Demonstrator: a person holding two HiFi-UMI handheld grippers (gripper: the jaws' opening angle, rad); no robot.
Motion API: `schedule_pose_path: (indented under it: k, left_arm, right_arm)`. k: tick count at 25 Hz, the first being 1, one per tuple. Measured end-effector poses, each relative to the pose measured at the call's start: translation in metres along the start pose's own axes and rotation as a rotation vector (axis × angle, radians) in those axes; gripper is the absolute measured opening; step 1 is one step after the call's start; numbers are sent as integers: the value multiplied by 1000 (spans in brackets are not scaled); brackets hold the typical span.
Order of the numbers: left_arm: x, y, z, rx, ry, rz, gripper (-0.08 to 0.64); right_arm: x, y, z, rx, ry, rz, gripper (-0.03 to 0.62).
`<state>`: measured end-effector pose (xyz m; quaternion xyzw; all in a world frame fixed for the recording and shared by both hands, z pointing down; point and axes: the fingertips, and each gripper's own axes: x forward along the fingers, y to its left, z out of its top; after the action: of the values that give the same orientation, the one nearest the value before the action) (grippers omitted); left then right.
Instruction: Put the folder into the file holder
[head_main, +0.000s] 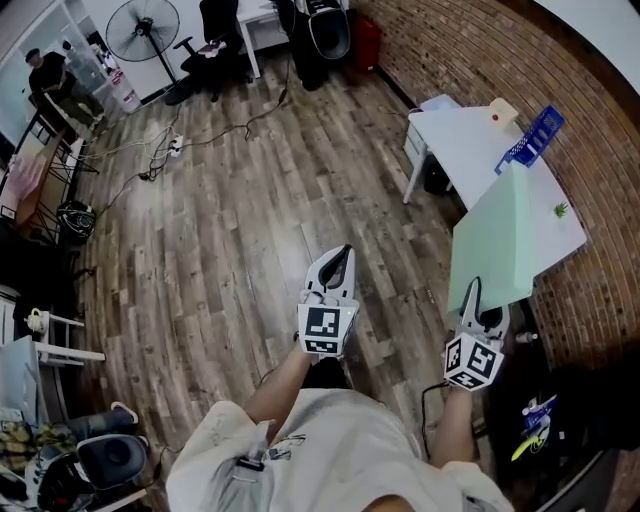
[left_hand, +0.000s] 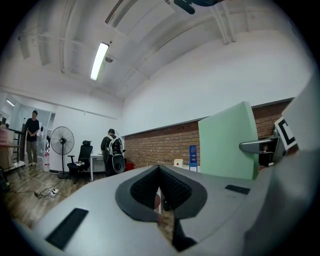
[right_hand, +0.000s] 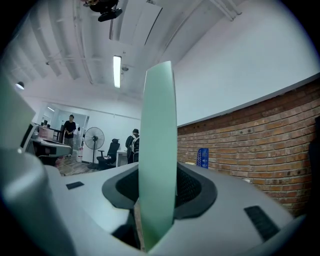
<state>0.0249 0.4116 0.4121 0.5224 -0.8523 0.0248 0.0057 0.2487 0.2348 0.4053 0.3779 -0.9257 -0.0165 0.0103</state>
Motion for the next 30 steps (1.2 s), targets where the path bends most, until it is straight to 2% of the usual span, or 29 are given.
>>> schedule_pose_path:
  k: [6,10,15,23,30]
  left_arm:
    - [37,42,2,-30,-10,-42,12]
    - [56,64,2,-23,-10,-72,12]
    - [78,85,2,5,-1,-74,12]
    - [101,98,4,-23,-7,-116,12]
    - [134,93,-1,-16,10,-141,12]
  right_arm:
    - [49,34,7,-2,3,-15,176]
    - [68,49,10,8,4,-48,176]
    - [83,57,14,3,0,-89,176]
    - [96,68,12,-22,10,-110,176]
    - [127,55,6,-16,19,-141,175]
